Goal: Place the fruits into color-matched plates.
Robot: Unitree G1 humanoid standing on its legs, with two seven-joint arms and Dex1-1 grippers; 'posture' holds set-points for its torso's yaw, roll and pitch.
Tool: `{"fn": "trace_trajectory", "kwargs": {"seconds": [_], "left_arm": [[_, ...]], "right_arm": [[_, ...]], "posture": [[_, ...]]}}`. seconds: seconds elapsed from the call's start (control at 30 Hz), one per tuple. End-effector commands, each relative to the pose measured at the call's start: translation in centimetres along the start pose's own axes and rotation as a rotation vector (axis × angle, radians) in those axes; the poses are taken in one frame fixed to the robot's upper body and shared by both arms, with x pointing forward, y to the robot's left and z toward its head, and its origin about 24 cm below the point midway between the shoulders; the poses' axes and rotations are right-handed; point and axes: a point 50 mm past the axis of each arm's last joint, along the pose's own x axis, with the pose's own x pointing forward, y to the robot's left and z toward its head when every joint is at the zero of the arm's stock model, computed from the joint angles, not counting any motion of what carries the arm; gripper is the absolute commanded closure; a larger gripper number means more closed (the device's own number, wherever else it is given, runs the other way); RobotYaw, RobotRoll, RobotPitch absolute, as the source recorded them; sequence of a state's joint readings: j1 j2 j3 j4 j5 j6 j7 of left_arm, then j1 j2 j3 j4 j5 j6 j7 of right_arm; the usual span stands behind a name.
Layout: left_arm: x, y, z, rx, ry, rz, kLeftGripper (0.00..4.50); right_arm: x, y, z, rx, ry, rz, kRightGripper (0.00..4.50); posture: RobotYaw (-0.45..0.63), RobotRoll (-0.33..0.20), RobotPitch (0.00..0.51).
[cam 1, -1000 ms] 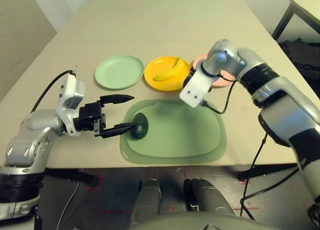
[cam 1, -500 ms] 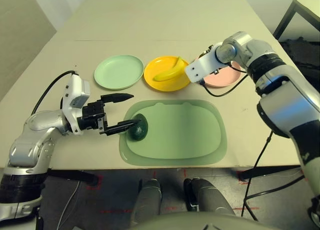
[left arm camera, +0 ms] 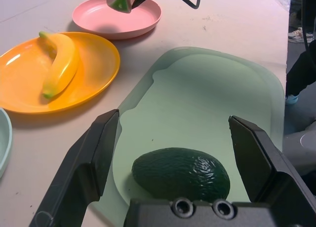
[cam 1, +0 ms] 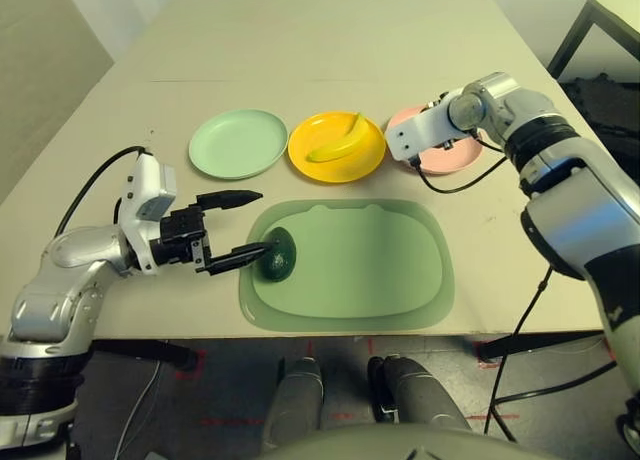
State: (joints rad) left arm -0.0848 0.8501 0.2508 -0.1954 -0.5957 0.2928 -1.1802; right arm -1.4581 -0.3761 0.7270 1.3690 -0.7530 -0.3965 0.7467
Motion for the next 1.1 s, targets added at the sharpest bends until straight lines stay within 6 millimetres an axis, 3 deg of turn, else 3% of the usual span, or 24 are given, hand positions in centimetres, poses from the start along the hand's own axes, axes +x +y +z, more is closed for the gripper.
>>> {"fn": "trace_trajectory", "kwargs": {"seconds": [0.03,0.87,0.97,1.1], "left_arm": [[-0.2,-0.1,0.0,-0.003,0.016,-0.004,0.00],[-0.3,-0.4,0.0,-0.015,0.019,0.006,0.00],[-0.3,-0.4,0.0,-0.015,0.019,0.008,0.00],[-0.3,-0.3,-0.1,-0.016,0.017,0.011,0.00]], "right_arm": [[0.3,0.7,-0.5,0.028,0.010,0.012,2.27],[1.2,2.4,-1.5,0.063,0.064,0.031,2.27],[1.2,2.5,-1.6,0.062,0.068,0.028,1.55],[1.2,2.6,-1.7,0.063,0.073,0.028,0.15]], "posture": [[0.10,0.000,0.174],[0.11,0.000,0.190],[0.11,0.000,0.189],[0.11,0.000,0.189]]}}
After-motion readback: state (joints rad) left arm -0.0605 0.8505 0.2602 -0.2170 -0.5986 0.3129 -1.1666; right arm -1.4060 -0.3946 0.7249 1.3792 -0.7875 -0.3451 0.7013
